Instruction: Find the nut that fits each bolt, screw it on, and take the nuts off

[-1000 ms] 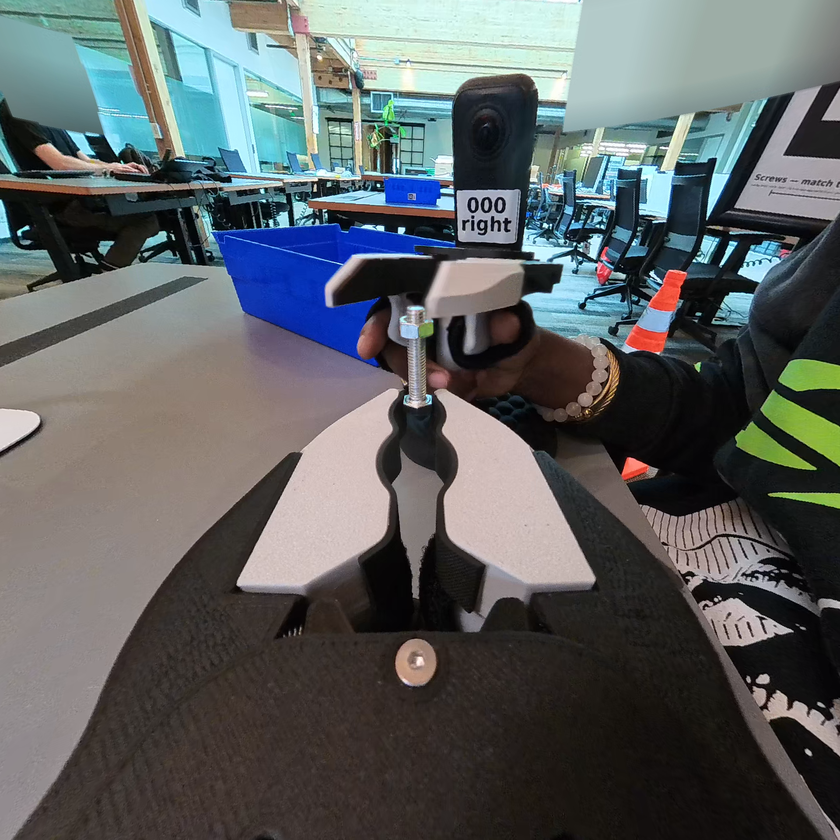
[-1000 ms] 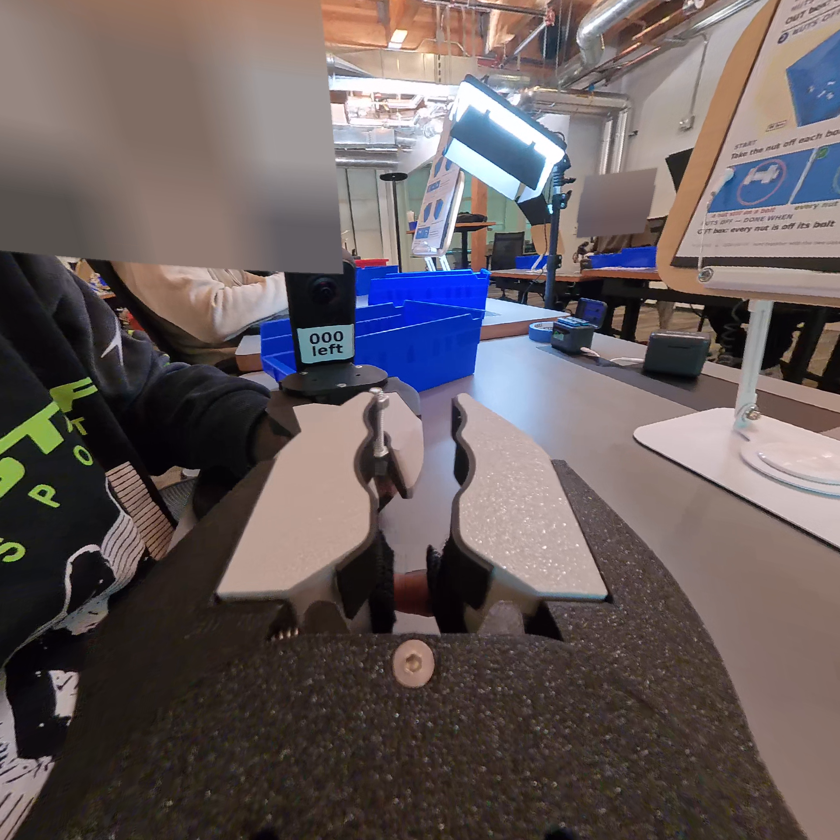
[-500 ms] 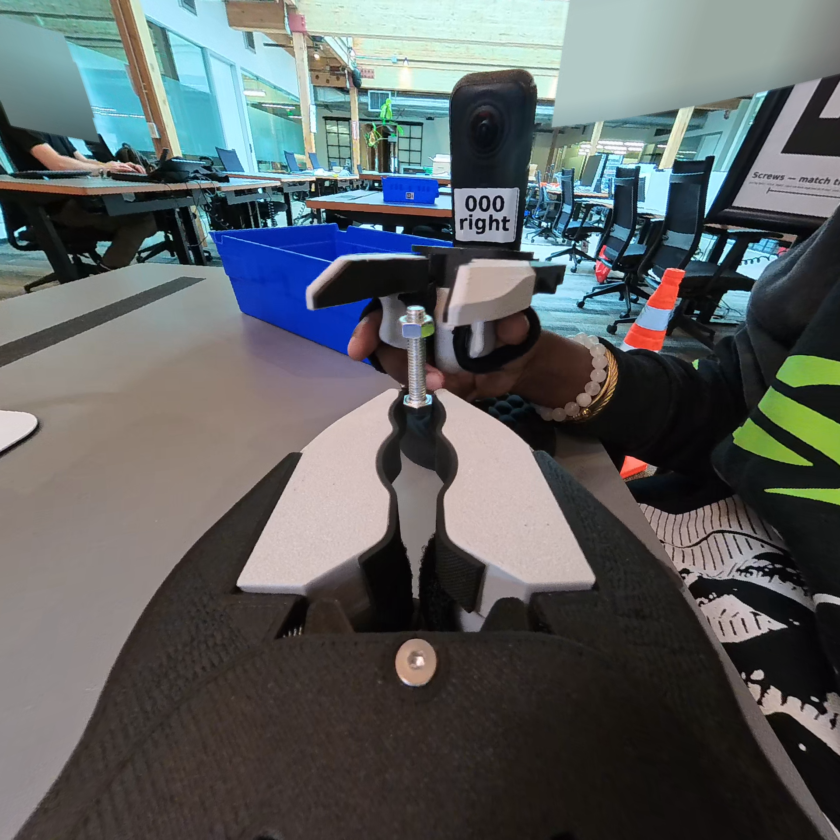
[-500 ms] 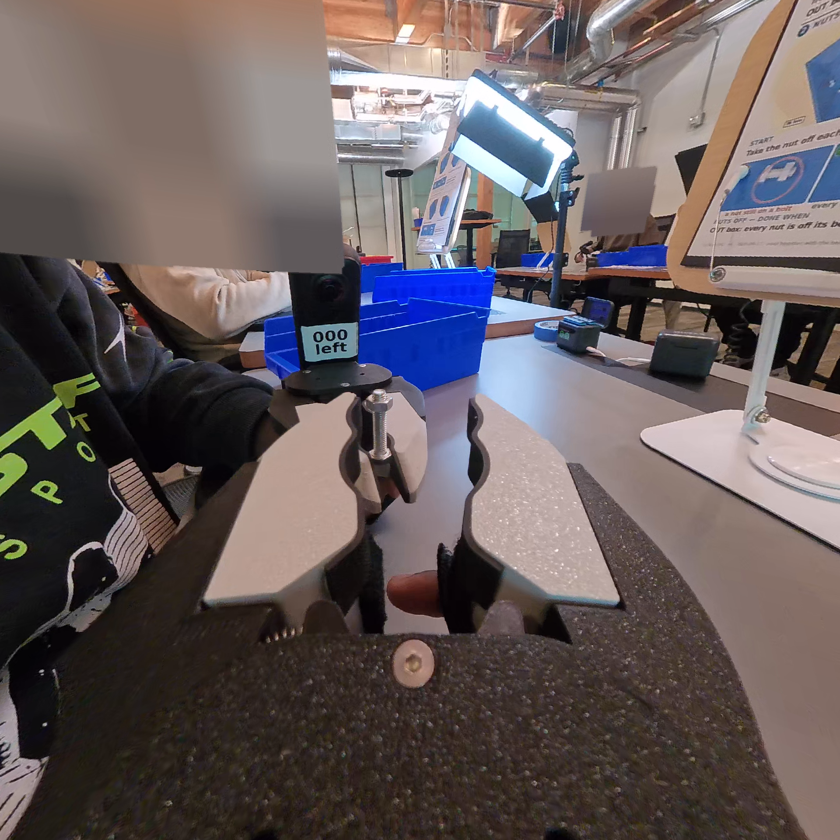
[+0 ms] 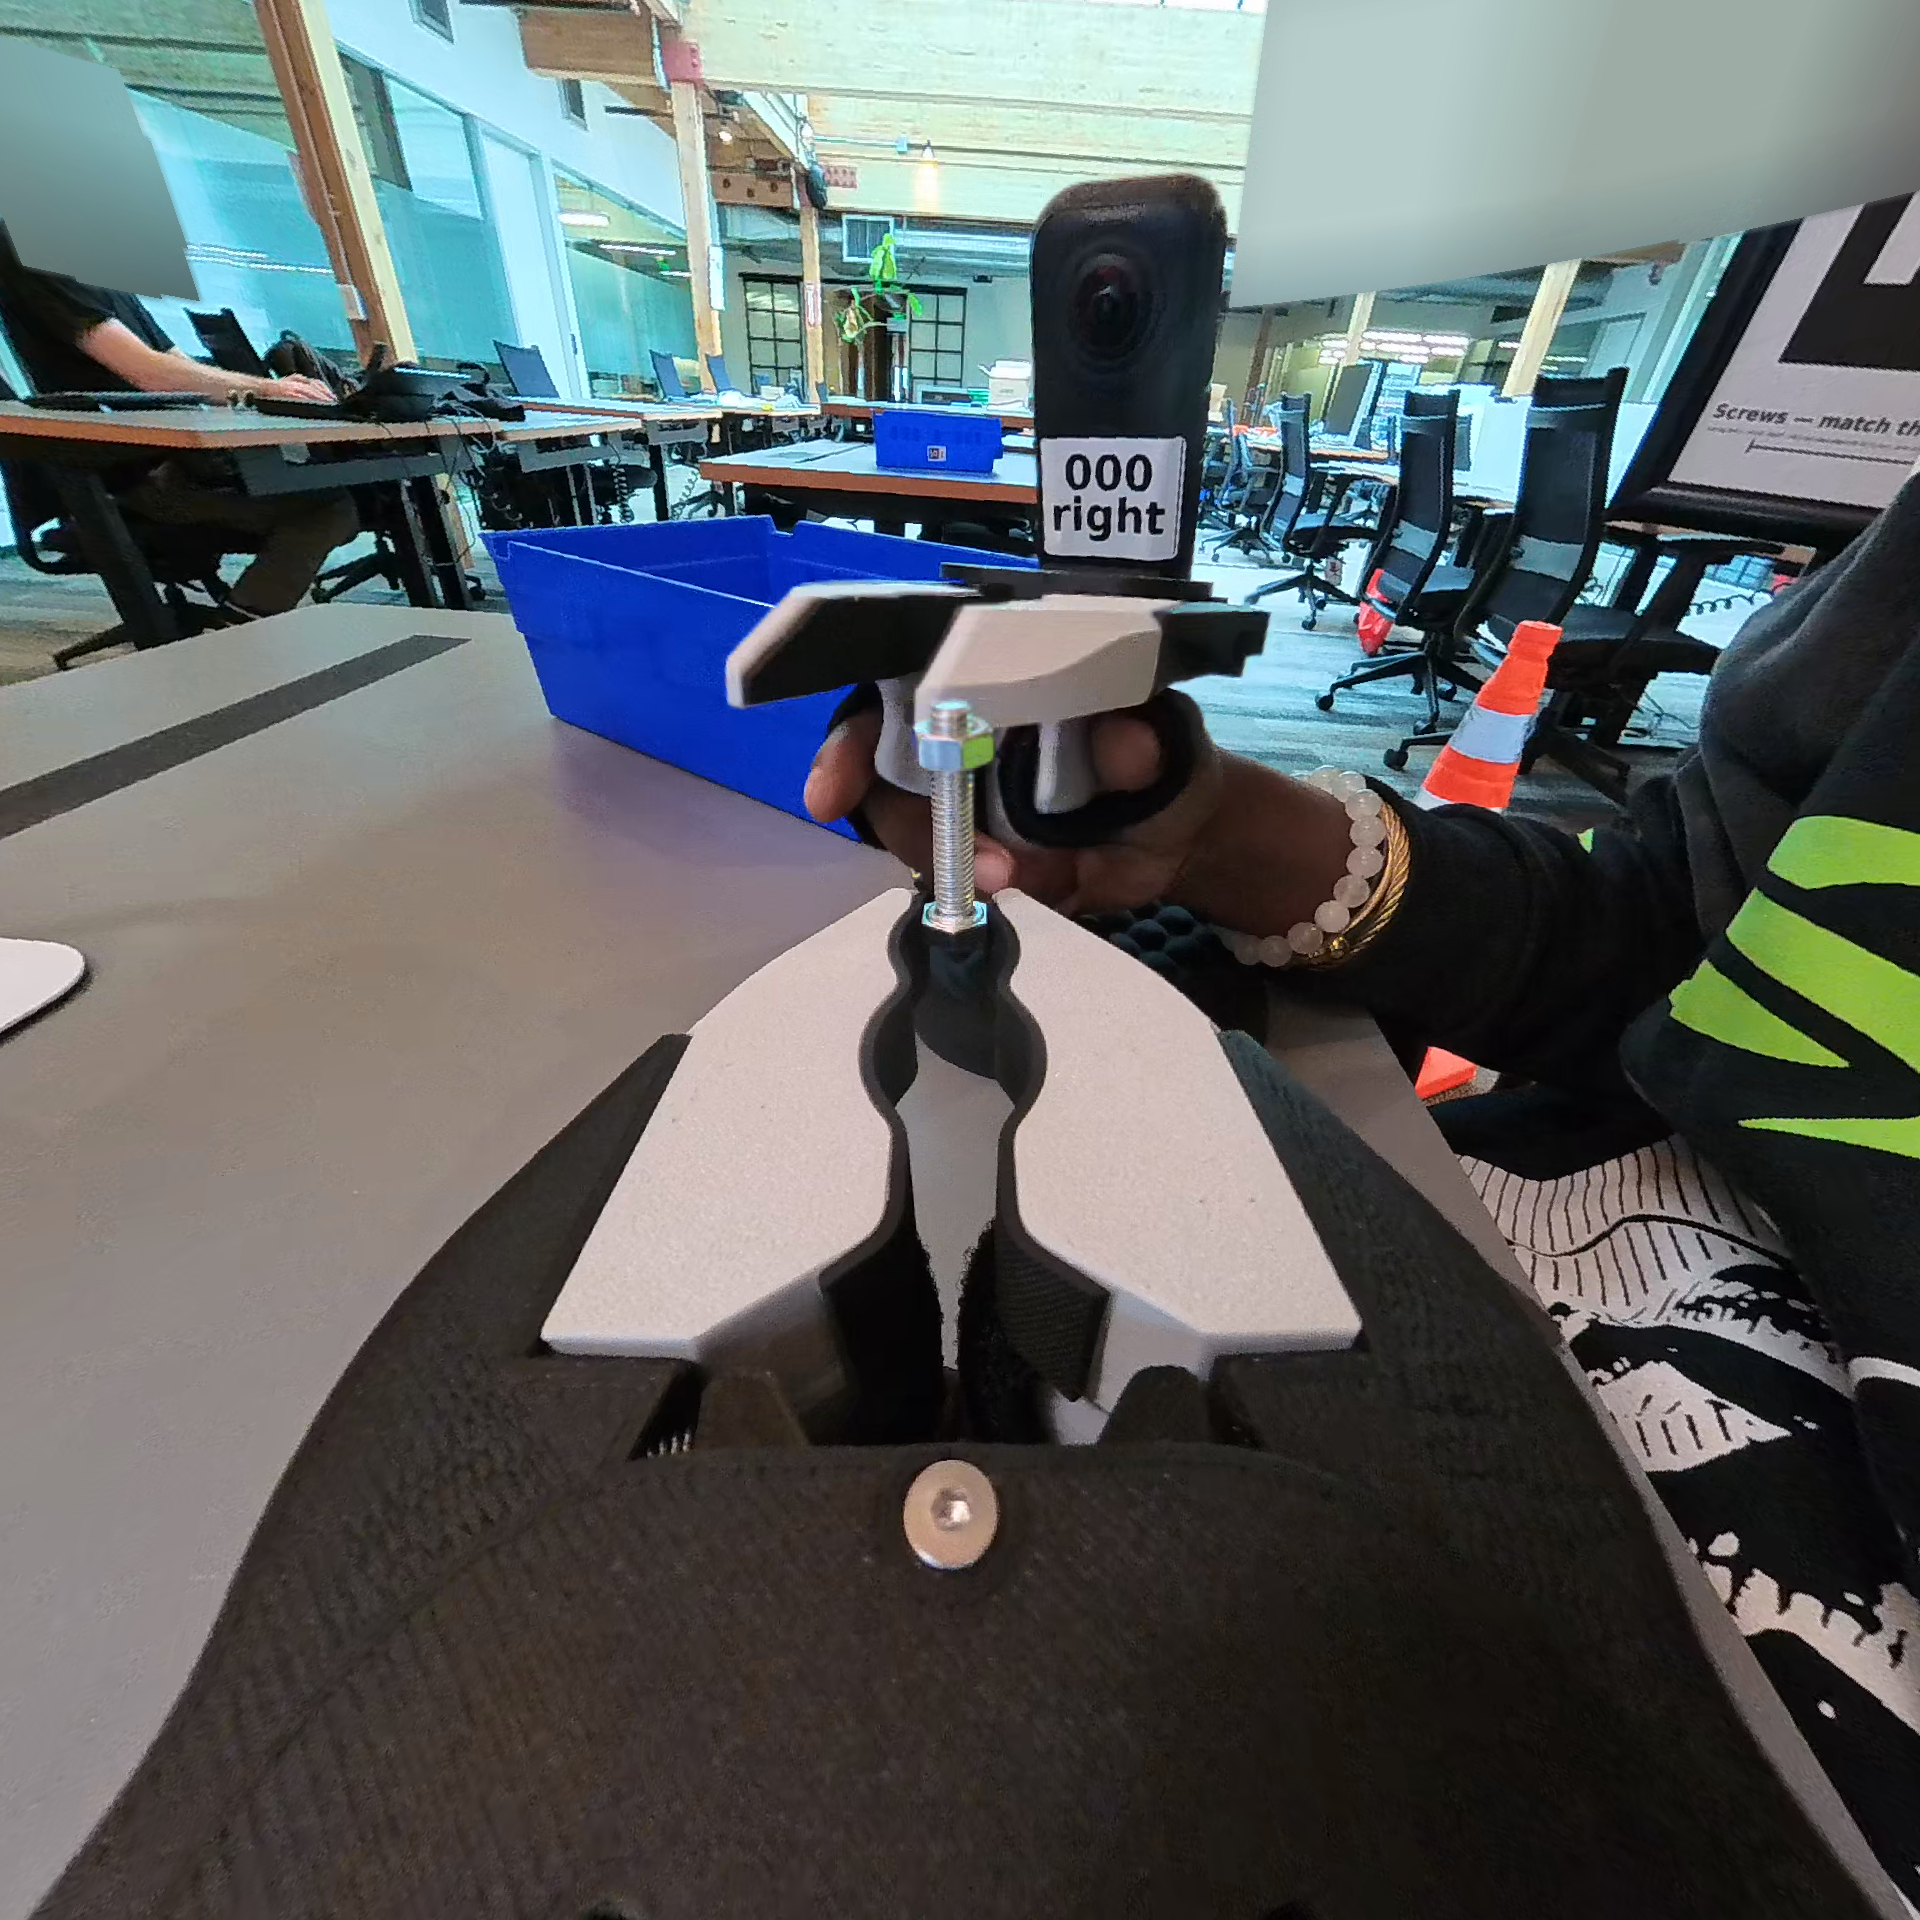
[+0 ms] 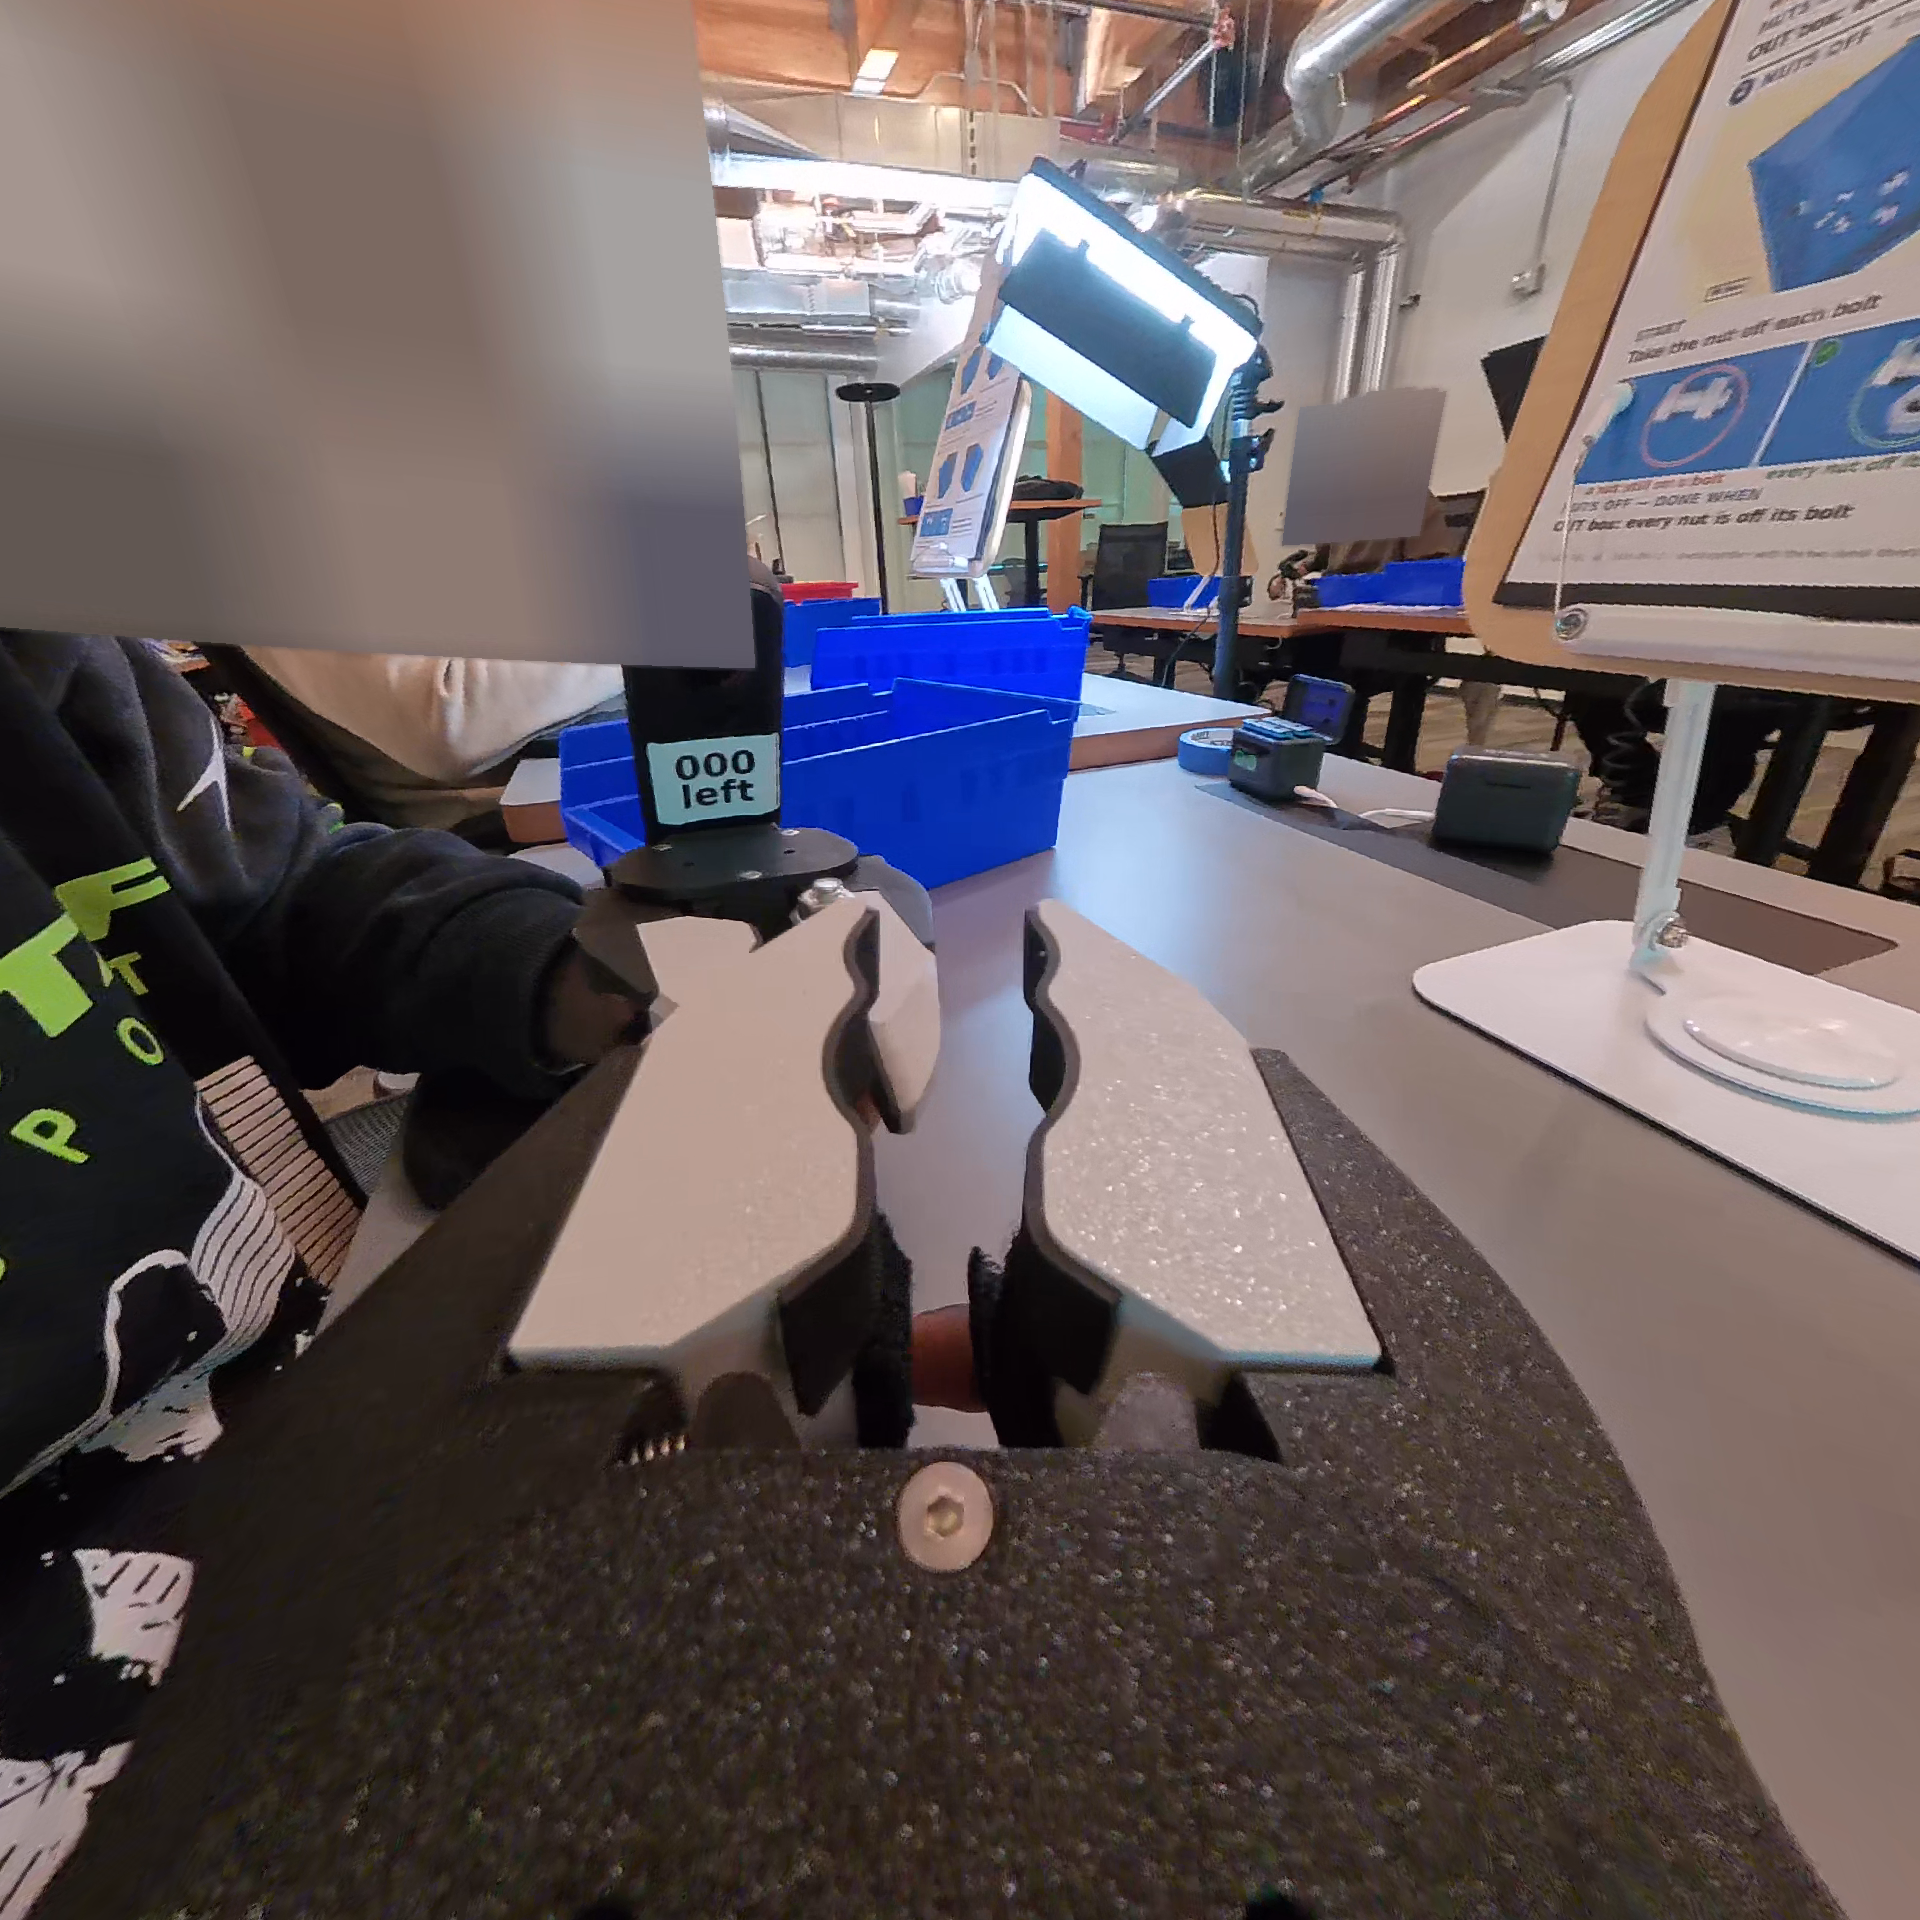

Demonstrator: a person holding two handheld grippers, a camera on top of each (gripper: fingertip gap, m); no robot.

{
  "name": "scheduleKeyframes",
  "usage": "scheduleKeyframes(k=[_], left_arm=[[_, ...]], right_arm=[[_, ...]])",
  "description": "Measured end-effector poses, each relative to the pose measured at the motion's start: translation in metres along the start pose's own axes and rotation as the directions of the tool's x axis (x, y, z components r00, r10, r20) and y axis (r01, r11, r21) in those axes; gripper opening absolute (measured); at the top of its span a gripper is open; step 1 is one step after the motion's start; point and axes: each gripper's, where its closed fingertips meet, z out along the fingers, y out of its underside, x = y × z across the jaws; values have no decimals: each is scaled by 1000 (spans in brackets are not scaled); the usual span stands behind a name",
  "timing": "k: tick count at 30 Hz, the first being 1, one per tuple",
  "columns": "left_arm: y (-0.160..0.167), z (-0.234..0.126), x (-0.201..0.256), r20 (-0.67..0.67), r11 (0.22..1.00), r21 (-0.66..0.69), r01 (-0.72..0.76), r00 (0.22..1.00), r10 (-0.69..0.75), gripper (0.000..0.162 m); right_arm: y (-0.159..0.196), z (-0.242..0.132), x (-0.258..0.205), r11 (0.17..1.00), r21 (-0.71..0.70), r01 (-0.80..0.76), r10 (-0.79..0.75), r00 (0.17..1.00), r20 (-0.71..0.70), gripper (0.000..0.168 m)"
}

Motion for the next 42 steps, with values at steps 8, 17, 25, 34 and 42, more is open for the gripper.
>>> scheduleKeyframes(k=[8,17,25,34,42], left_arm=[[0,0,1,-2,1000,-4,-5,1000,5,10],[0,0,0,-1,1000,-4,-4,1000,4,10],[0,0,0,-1,1000,-2,-3,1000,3,10],[0,1,1,-1,1000,-3,-5,1000,5,10],[1,1,1,-3,1000,-6,-7,1000,7,10]], right_arm=[[2,3,-5,1000,-9,5,-4,1000,27,43],[0,3,-6,1000,-3,7,-7,999,31,44],[-2,0,-4,1000,11,14,-14,1000,17,31],[-1,0,0,1000,3,14,-14,1000,-3,28],[0,2,-2,1000,-4,13,-13,1000,3,42]])
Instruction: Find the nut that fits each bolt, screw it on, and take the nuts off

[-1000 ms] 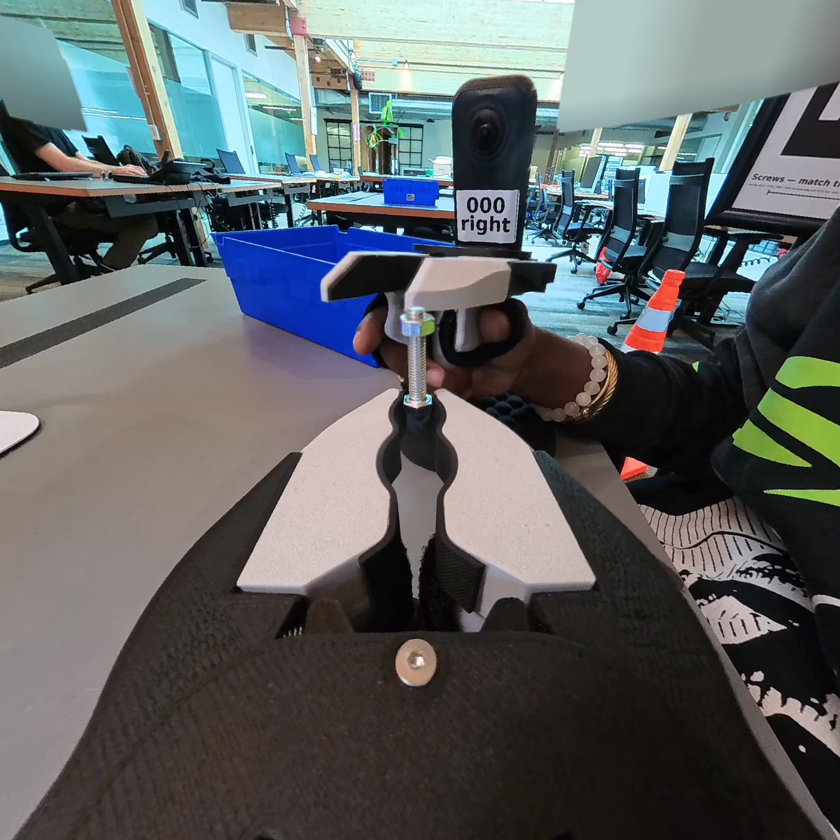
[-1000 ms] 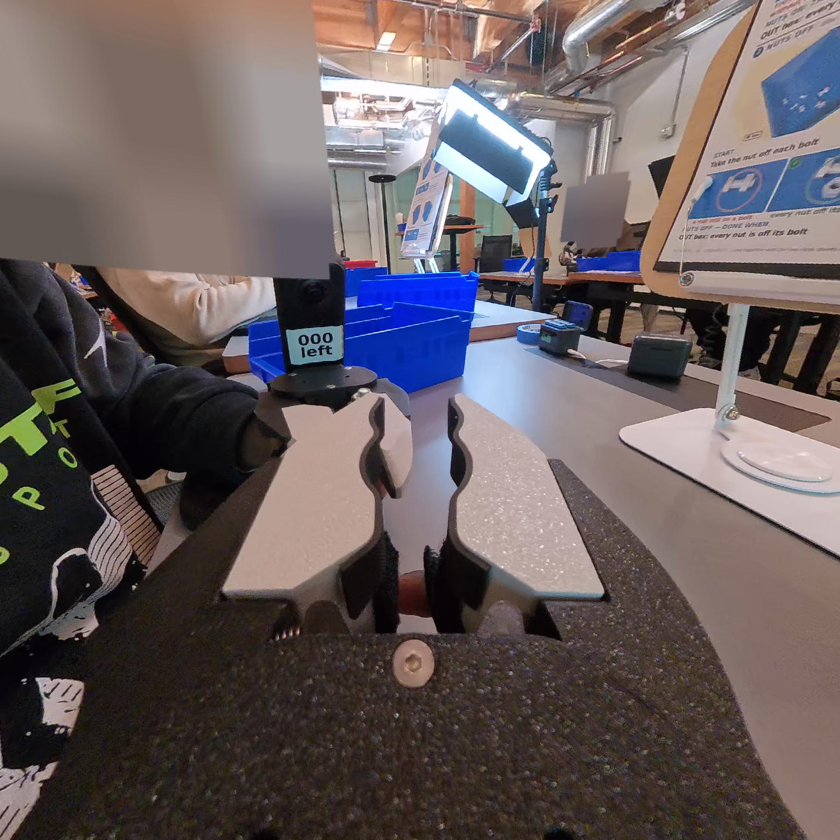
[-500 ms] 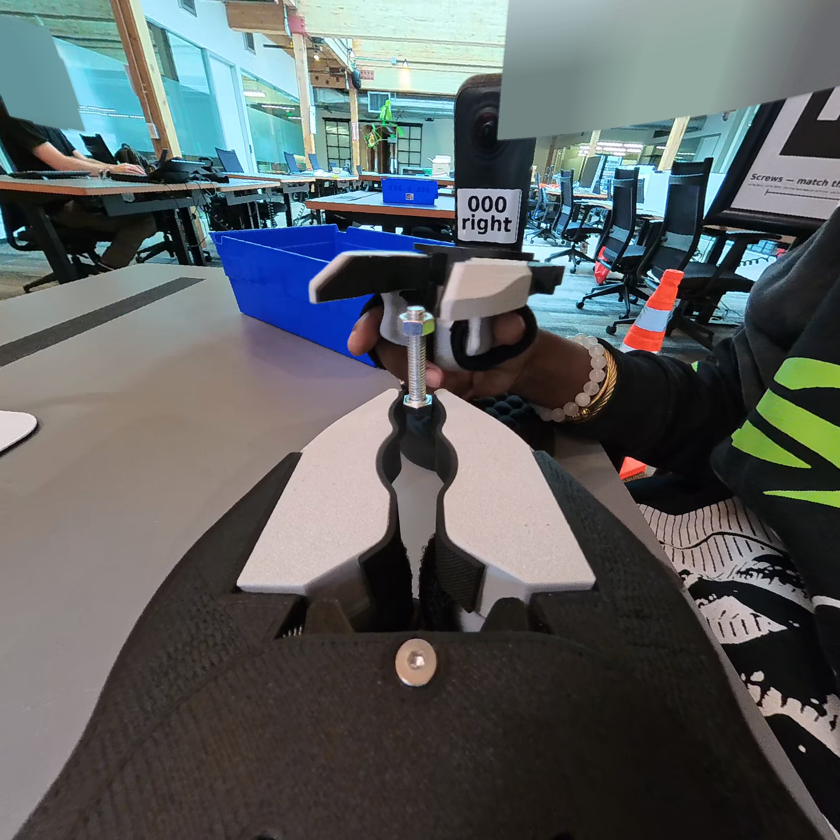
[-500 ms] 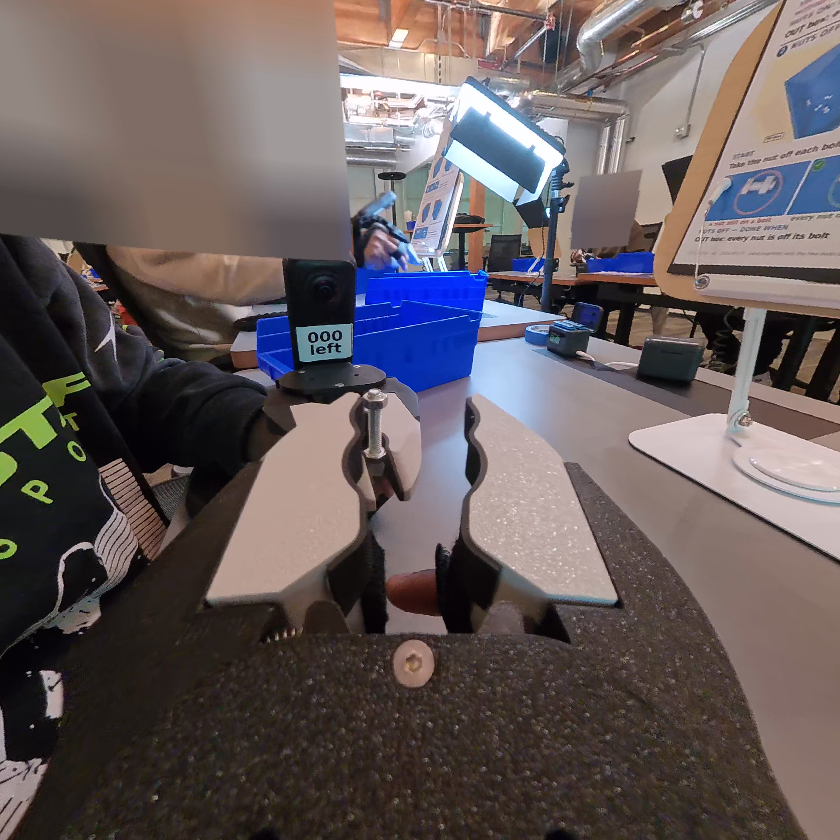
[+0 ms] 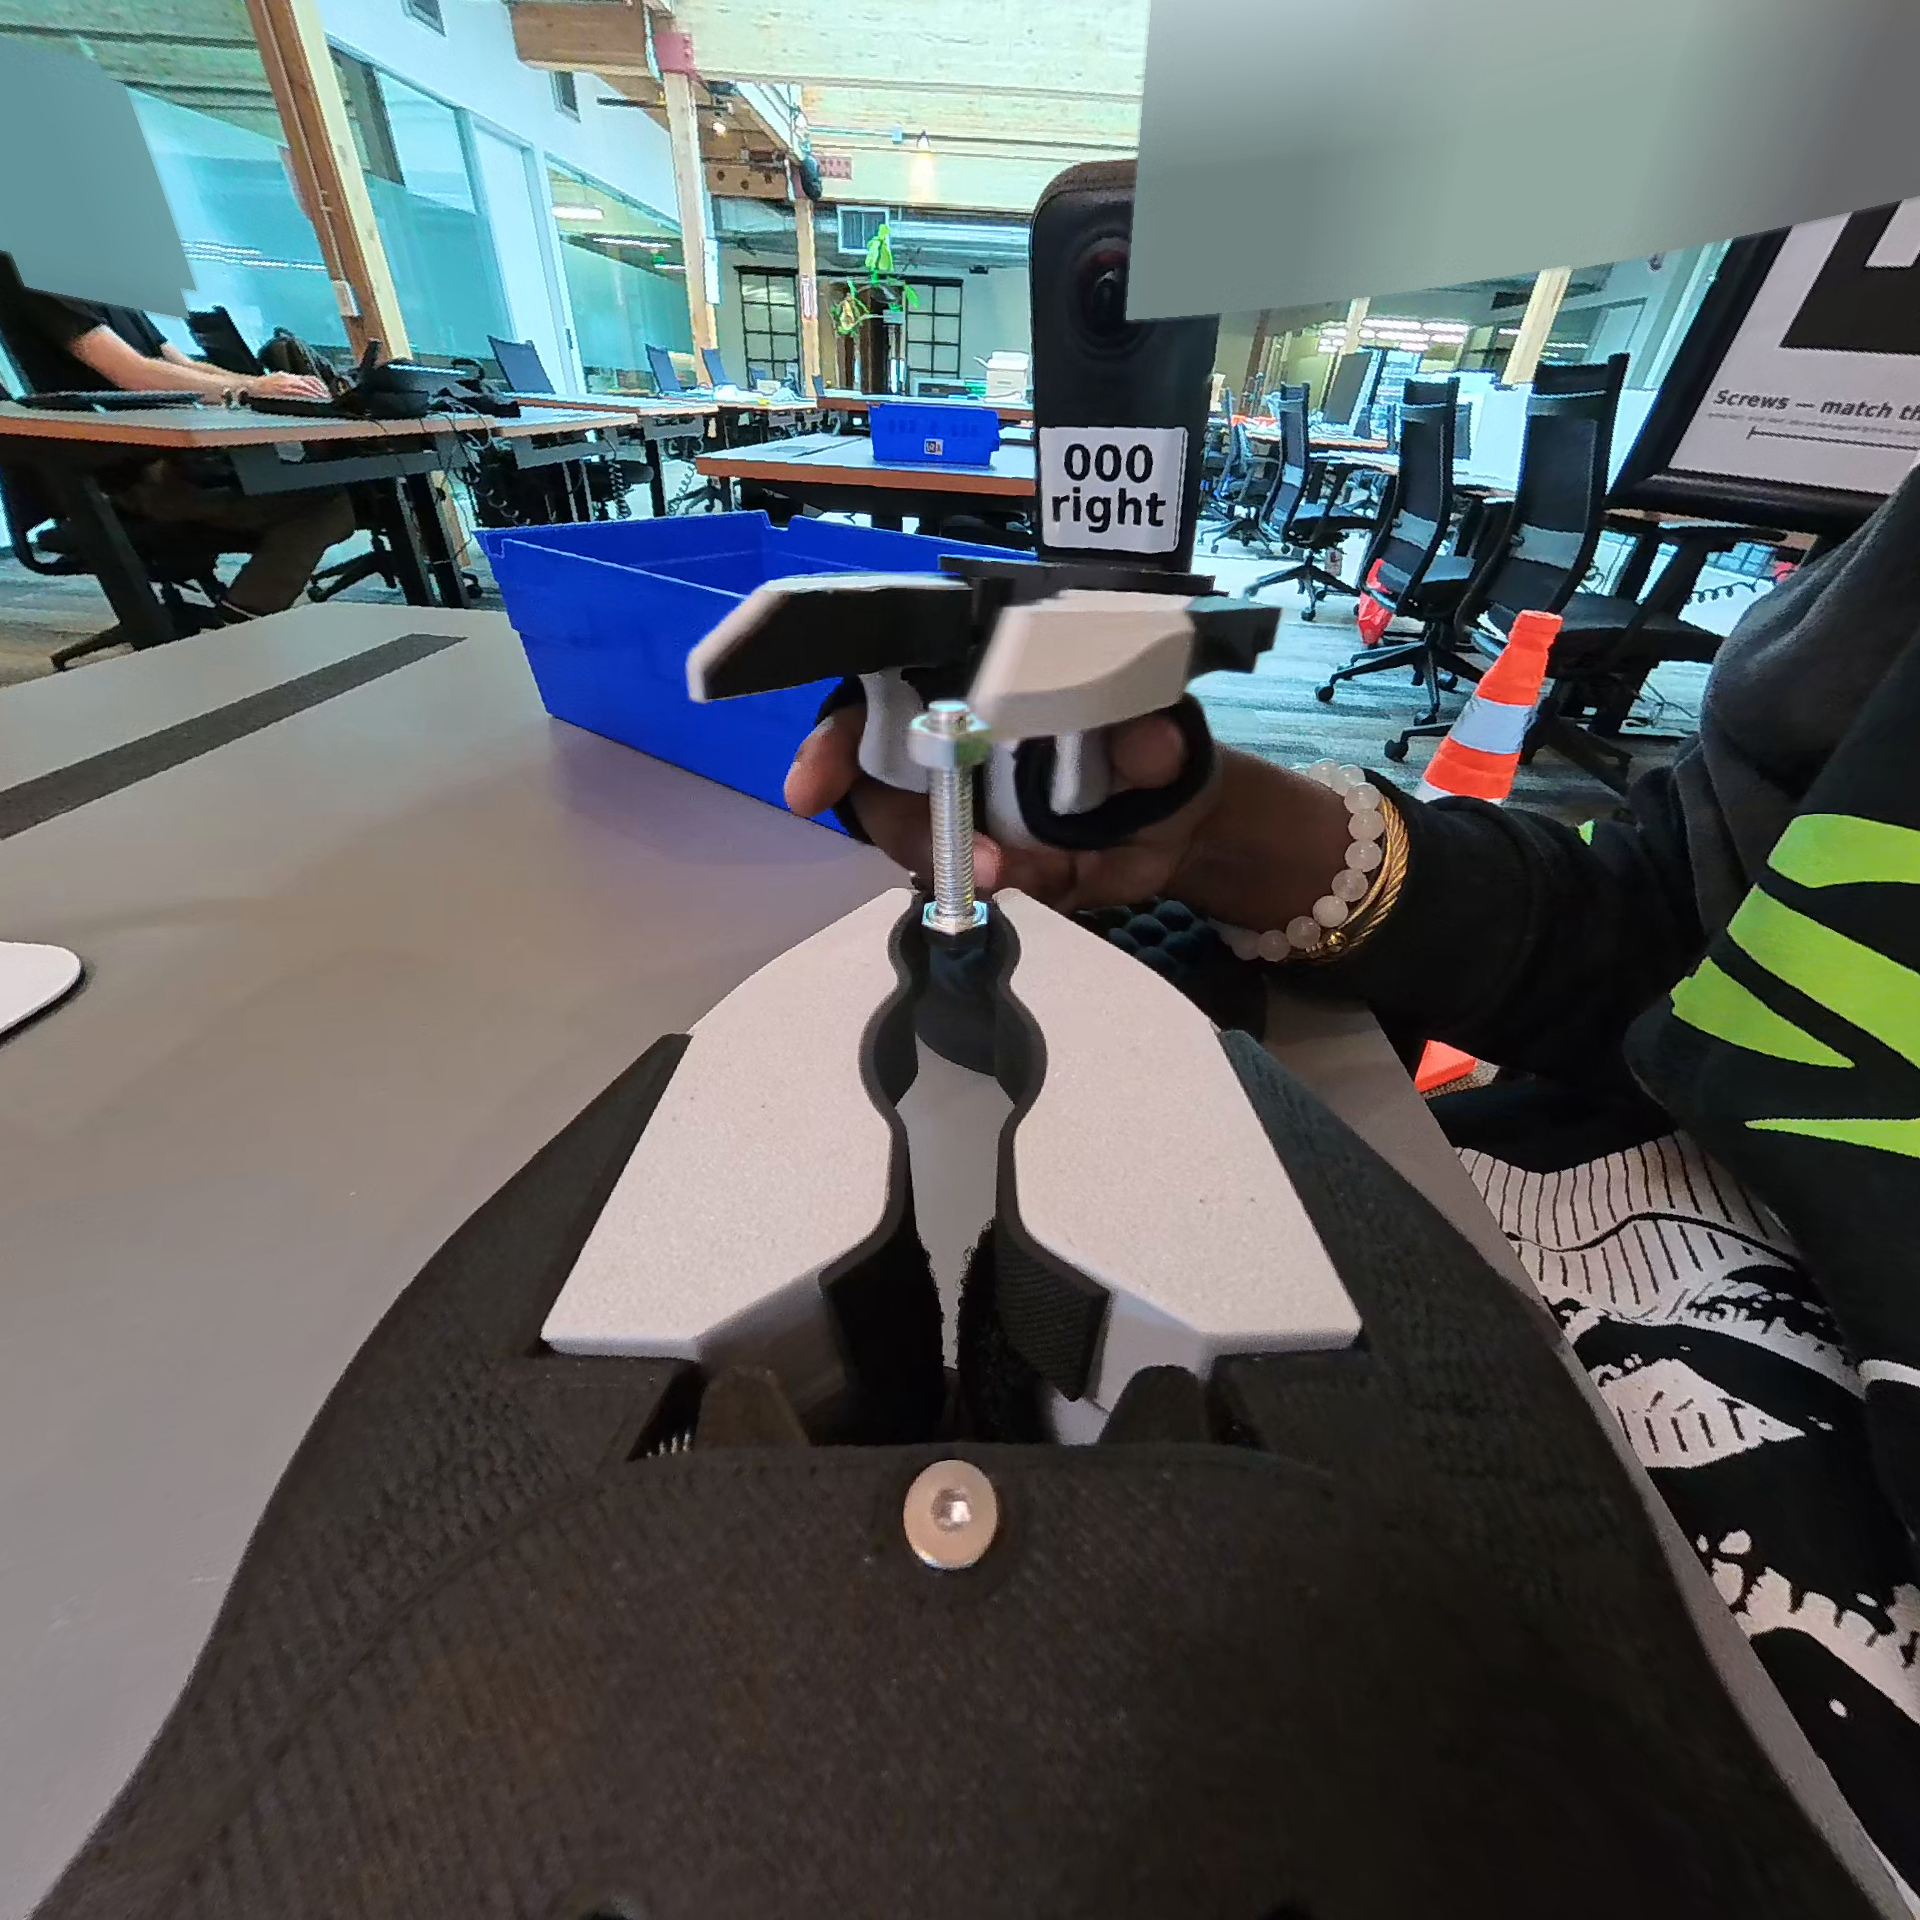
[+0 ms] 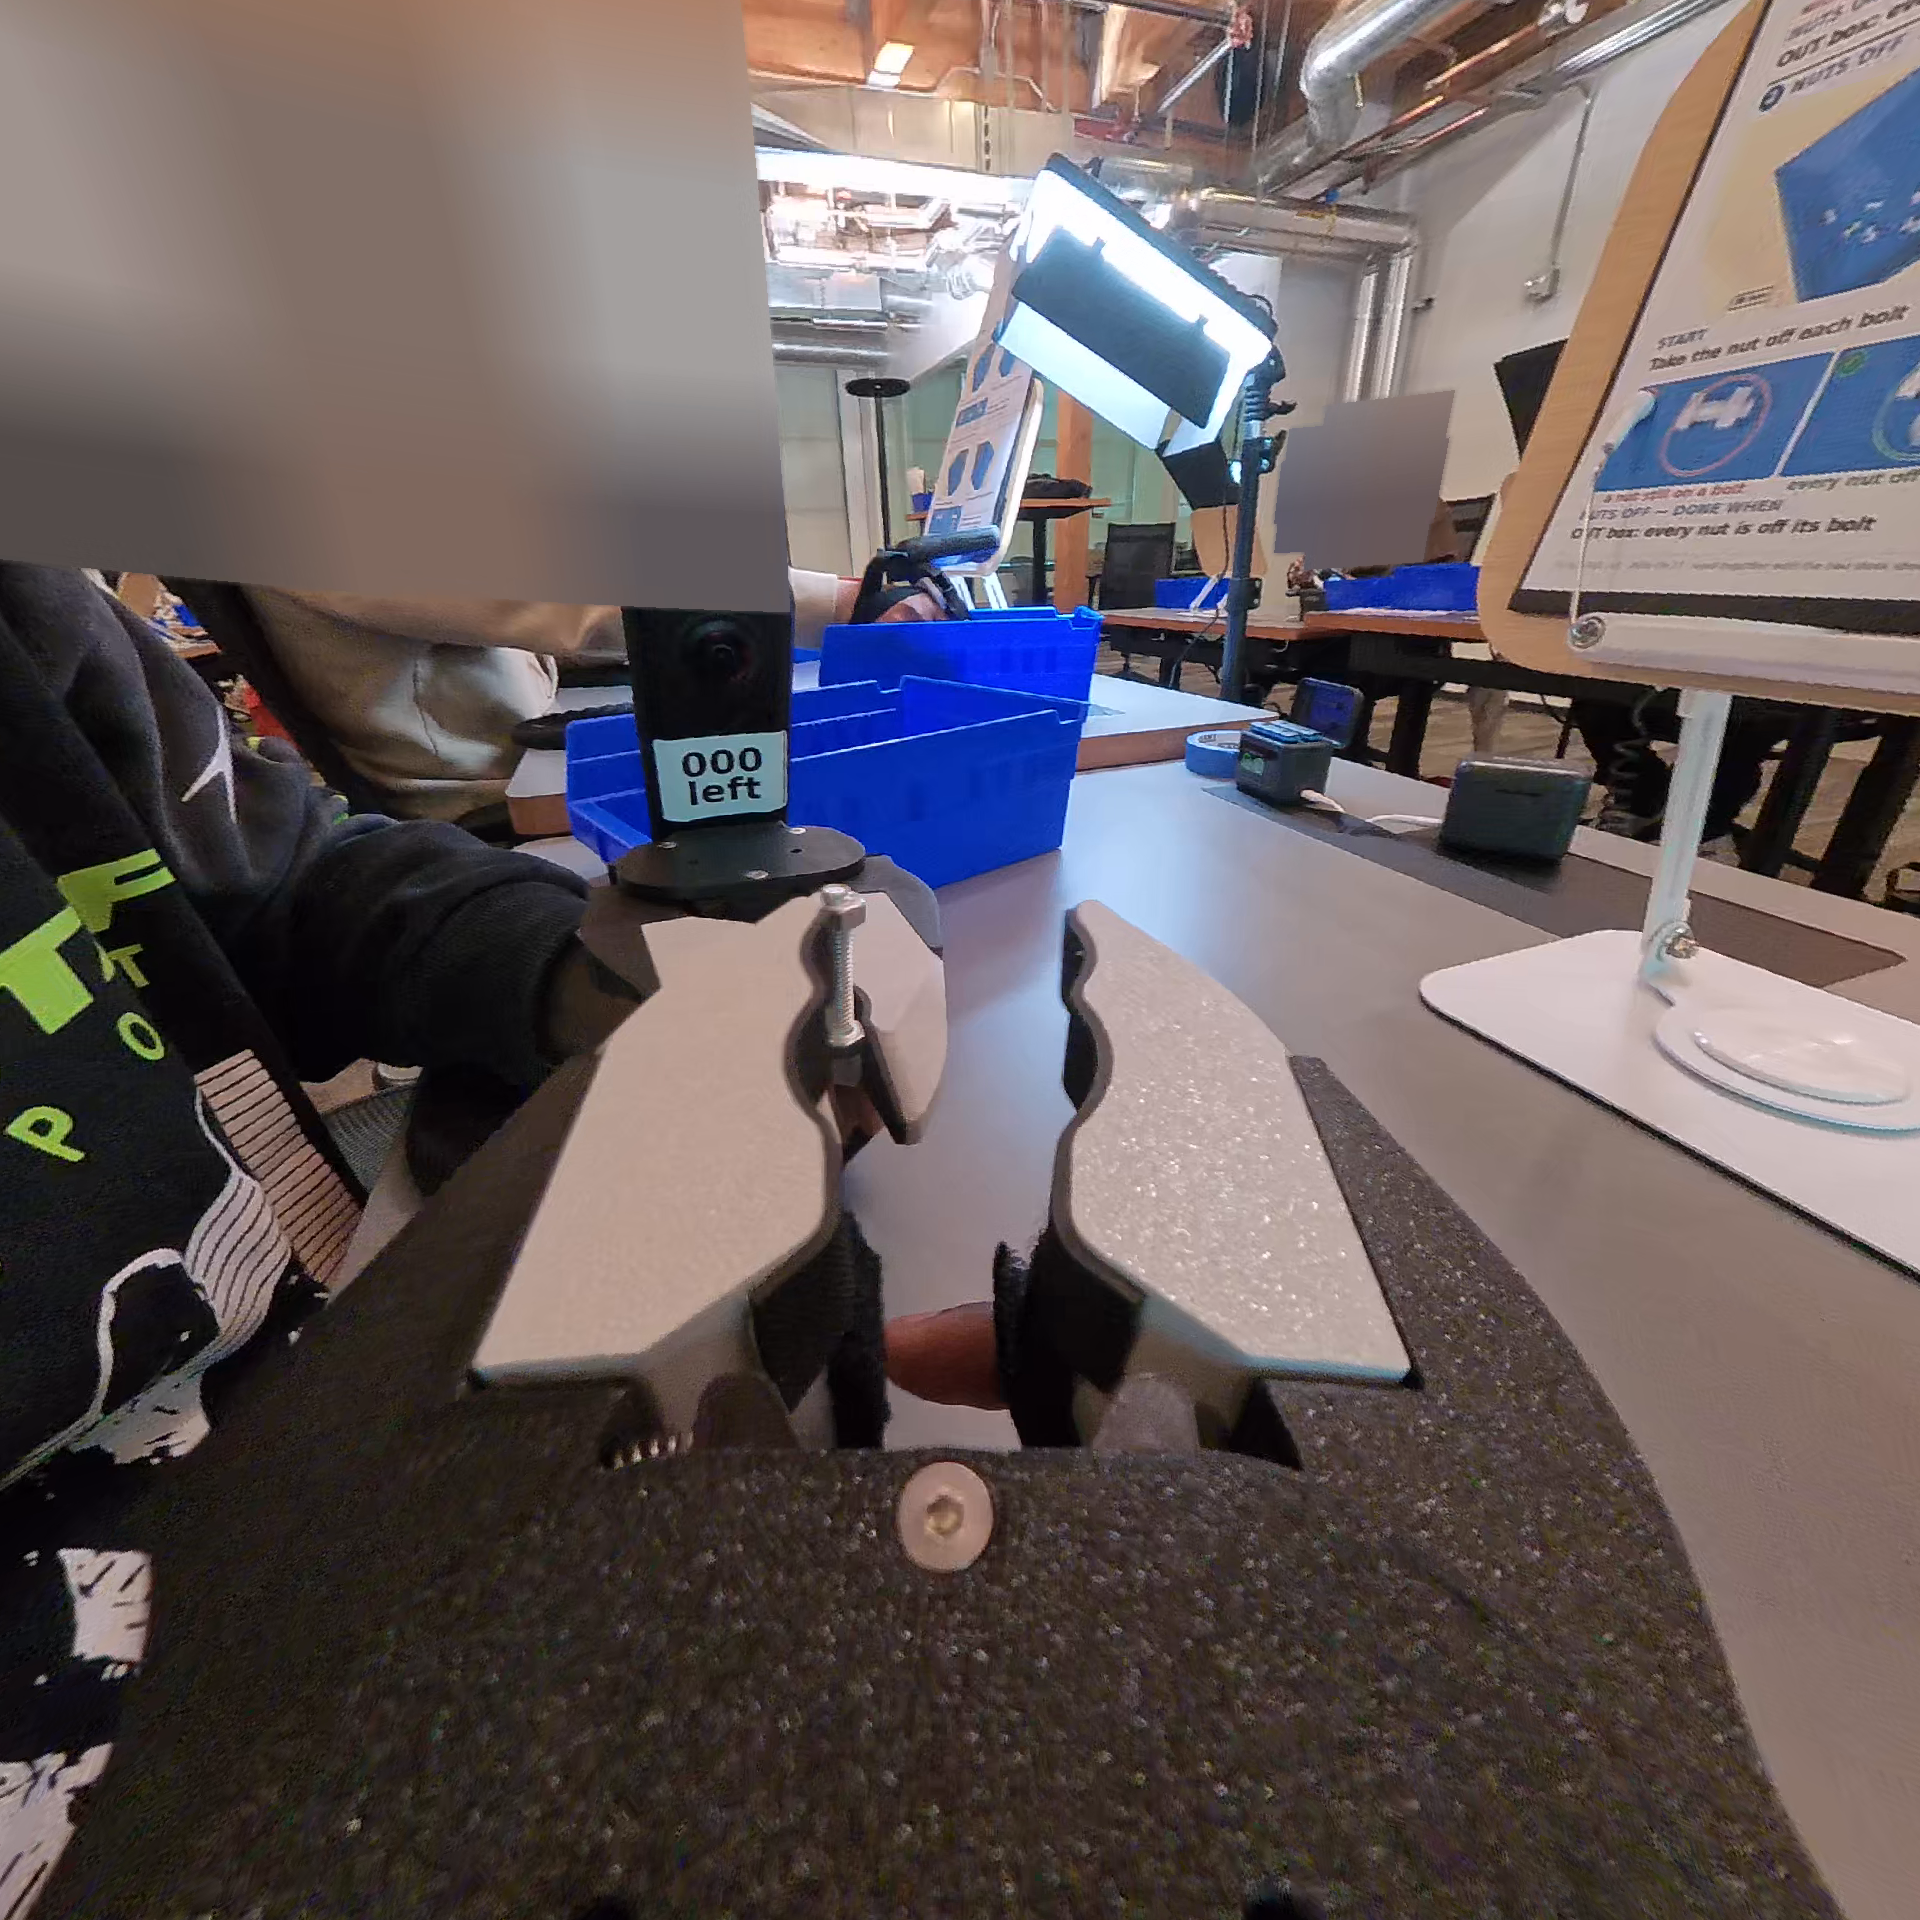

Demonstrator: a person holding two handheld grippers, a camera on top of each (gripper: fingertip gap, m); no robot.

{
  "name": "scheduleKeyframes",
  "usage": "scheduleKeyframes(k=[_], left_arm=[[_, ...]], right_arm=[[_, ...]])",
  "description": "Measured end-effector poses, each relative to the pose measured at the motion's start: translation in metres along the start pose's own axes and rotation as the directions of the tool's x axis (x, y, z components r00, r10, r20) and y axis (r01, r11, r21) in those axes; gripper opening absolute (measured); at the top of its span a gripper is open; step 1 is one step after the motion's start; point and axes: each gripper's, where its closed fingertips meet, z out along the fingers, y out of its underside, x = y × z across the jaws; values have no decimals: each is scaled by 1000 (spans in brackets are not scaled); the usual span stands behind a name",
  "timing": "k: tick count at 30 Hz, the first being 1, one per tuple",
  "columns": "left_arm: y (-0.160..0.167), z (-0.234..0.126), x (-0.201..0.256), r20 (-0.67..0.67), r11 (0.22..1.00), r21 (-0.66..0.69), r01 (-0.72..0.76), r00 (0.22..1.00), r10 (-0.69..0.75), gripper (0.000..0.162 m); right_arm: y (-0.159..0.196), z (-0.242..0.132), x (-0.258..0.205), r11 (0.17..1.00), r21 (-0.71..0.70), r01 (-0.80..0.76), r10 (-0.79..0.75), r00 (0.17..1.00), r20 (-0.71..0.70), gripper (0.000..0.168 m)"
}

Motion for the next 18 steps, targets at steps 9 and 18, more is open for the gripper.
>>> scheduleKeyframes(k=[9,18], left_arm=[[0,0,1,-3,1000,1,-2,1000,2,10],[0,0,1,-4,1000,-2,-2,1000,2,10]], right_arm=[[1,2,-4,1000,-5,-4,4,1000,25,50],[1,2,-5,1000,-9,9,-8,1000,25,48]])
